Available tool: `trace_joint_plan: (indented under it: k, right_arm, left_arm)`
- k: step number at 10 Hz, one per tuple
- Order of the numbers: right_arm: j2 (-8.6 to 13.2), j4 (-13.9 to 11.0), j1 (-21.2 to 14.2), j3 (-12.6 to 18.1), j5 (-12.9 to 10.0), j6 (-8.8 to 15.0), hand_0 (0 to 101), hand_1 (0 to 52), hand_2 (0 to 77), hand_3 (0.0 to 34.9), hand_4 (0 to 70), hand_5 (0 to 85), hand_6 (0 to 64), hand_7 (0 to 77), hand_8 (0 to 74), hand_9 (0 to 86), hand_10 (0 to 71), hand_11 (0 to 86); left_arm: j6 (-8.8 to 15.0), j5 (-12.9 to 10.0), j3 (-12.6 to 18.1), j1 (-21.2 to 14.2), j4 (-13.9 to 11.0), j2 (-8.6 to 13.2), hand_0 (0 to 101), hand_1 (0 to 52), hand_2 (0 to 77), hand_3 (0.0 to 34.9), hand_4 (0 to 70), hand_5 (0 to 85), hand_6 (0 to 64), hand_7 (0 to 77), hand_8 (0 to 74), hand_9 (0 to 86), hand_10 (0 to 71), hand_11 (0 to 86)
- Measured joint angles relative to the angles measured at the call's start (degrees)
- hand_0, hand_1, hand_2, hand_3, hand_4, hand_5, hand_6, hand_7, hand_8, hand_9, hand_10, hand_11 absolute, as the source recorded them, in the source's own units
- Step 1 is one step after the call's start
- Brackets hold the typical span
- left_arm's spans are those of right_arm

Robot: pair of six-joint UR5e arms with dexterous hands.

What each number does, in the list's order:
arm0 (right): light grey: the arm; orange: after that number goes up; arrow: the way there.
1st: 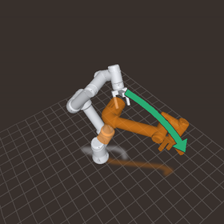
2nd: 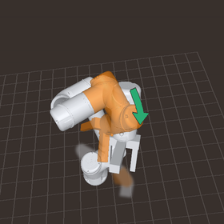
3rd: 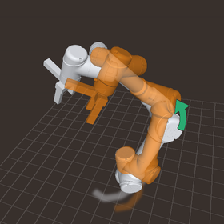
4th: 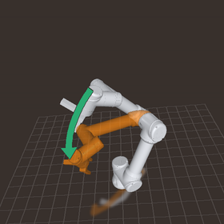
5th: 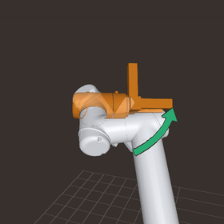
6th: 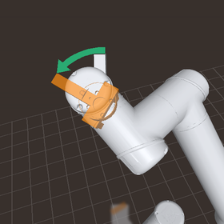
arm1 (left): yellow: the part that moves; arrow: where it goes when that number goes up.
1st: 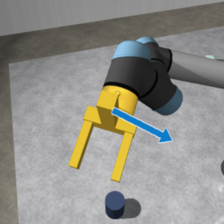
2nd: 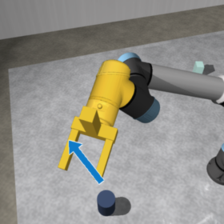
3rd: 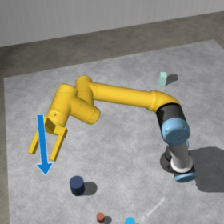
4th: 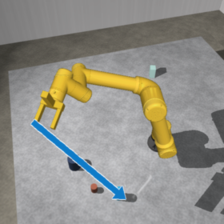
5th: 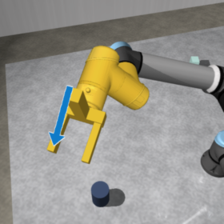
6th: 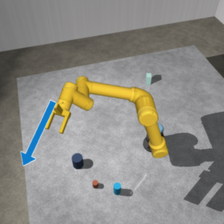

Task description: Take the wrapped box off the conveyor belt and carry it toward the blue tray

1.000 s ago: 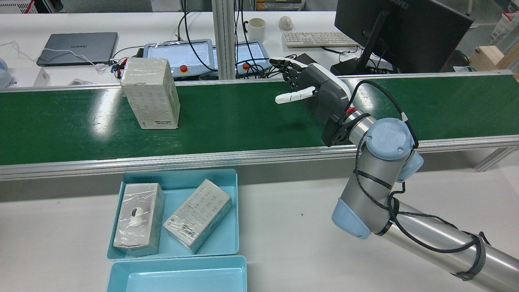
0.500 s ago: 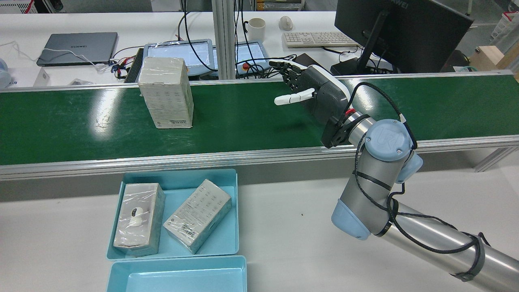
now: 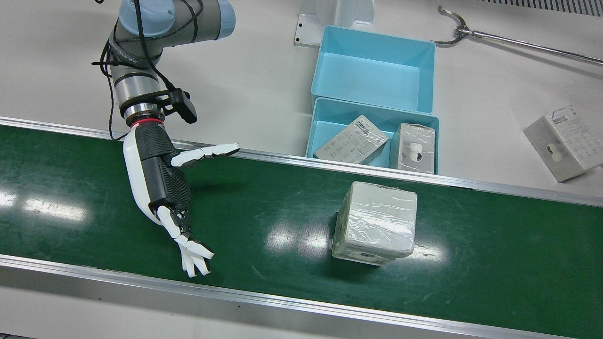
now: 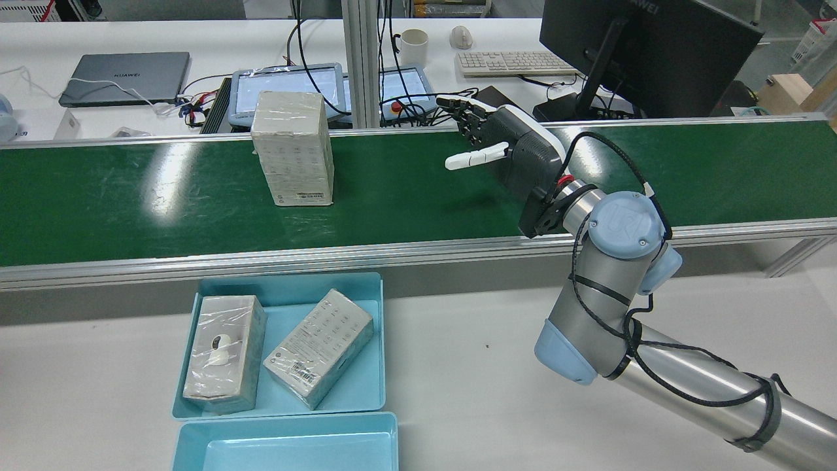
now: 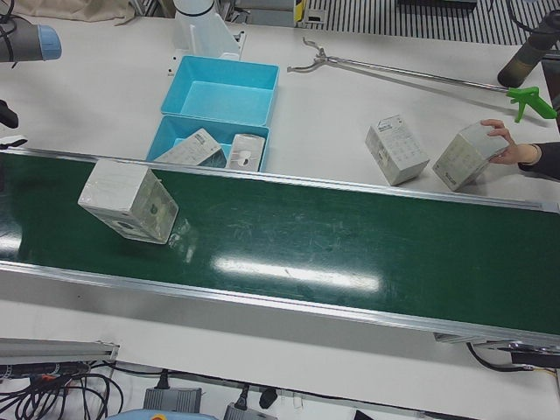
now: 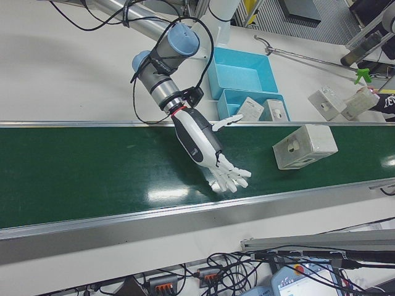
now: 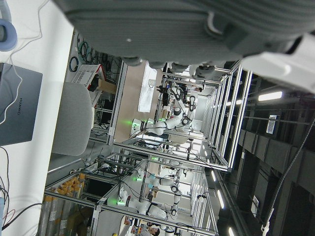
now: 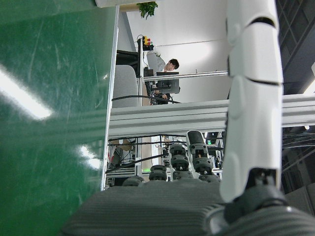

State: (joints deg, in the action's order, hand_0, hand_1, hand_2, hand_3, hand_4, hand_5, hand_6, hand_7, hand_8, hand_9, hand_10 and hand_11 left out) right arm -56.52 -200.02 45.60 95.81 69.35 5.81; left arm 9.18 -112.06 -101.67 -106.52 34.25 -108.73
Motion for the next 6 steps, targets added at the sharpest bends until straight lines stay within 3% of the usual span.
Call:
trace_joint_plan:
  k: [6]
  right_arm:
    - [-0.08,-0.02,0.24,-0.06,0.0,-0.14,48,15.3,9.3,0.0,8.7,18.5,2.2,3.3,1.6,4.9,0.0,0.5]
  left_arm:
    - [0.0,0.0,0.0,0.0,0.0,0.0,0,0.0,1.1,0.0,0.0,1.1,0.5,0.5,0.5,0.5,0.5,0.5]
